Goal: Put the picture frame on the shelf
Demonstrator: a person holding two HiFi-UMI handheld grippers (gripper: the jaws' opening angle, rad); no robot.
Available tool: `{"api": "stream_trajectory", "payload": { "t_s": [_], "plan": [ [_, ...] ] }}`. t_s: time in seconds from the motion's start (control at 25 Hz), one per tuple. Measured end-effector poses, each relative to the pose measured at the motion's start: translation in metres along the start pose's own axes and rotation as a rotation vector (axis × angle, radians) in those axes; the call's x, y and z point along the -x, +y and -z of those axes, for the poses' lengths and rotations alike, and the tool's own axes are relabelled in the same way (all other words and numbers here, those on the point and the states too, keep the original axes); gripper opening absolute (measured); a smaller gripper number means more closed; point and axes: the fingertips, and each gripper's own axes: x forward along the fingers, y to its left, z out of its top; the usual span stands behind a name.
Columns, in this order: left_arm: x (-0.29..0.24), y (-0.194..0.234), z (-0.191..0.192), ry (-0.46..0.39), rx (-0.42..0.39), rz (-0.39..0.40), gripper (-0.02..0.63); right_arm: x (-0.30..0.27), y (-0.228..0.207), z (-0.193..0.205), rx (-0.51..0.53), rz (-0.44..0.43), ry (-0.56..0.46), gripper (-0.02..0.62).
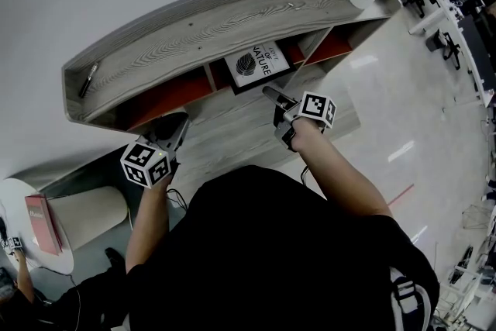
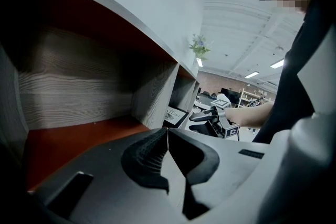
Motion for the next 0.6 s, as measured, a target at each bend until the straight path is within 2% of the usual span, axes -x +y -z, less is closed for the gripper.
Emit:
{"api": "stream_trajectory", "payload": {
  "t_s": [0.28, 0.6],
  "plan": [
    [0.001, -0.002, 0.000, 0.002, -0.002, -0.005, 0.023, 0.011, 0.001, -0.002, 0.049, 0.000, -0.017, 0.102],
    [-0.001, -0.008, 0.000, 0.002, -0.005, -0.003, 0.023, 0.022, 0.007, -0.003, 0.121, -0.010, -0.037, 0.044]
  ]
}}
